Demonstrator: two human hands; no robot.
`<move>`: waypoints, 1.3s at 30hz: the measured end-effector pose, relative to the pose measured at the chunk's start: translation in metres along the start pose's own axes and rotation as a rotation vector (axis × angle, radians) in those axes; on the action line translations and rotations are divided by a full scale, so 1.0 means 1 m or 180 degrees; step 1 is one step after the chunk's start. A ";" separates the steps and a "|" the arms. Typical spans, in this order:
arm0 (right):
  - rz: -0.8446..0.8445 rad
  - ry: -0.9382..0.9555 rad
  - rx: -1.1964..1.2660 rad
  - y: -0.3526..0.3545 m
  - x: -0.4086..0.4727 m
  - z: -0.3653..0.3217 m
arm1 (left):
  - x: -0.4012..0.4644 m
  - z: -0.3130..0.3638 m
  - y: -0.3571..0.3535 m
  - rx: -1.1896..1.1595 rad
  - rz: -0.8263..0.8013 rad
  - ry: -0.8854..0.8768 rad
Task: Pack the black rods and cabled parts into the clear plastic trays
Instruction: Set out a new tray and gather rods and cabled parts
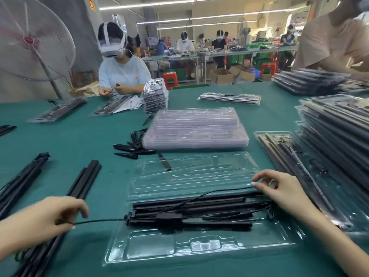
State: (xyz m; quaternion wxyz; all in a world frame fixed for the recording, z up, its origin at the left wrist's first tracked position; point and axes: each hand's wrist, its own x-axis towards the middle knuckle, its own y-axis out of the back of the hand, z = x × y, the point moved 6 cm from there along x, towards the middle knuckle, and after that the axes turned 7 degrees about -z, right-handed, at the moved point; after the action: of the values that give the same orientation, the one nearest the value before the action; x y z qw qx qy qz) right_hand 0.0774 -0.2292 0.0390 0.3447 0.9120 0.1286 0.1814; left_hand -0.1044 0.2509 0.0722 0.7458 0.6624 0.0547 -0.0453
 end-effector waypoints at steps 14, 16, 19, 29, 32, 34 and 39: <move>0.0672 -0.0364 0.1129 -0.029 -0.018 0.004 | 0.016 0.177 -0.029 0.0069 0.1120 -0.1026; 0.0722 -0.0381 0.1113 -0.033 -0.017 0.002 | 0.013 0.176 -0.029 -0.0301 0.1016 -0.1043; 0.0677 -0.0435 0.1220 -0.034 -0.011 0.000 | 0.012 0.187 -0.034 -0.0703 0.0839 -0.1314; -0.0143 -0.0049 0.0129 -0.005 0.010 -0.015 | 0.031 0.209 -0.051 -0.1155 0.0448 -0.1553; -0.0247 -0.0032 0.0100 -0.007 0.004 -0.009 | 0.042 0.206 -0.054 -0.1361 0.0471 -0.1289; -0.0269 -0.0042 0.0103 -0.008 0.000 -0.004 | 0.045 0.207 -0.054 -0.1345 0.0433 -0.1243; -0.0254 -0.0034 0.0185 -0.009 -0.005 -0.002 | 0.042 0.204 -0.050 -0.1237 0.0312 -0.1524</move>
State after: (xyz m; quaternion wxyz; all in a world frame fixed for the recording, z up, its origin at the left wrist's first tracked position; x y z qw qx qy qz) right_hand 0.0706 -0.2231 0.0330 0.3257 0.9167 0.1683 0.1589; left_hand -0.0649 0.0423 0.0411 0.8515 0.4797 -0.1468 -0.1527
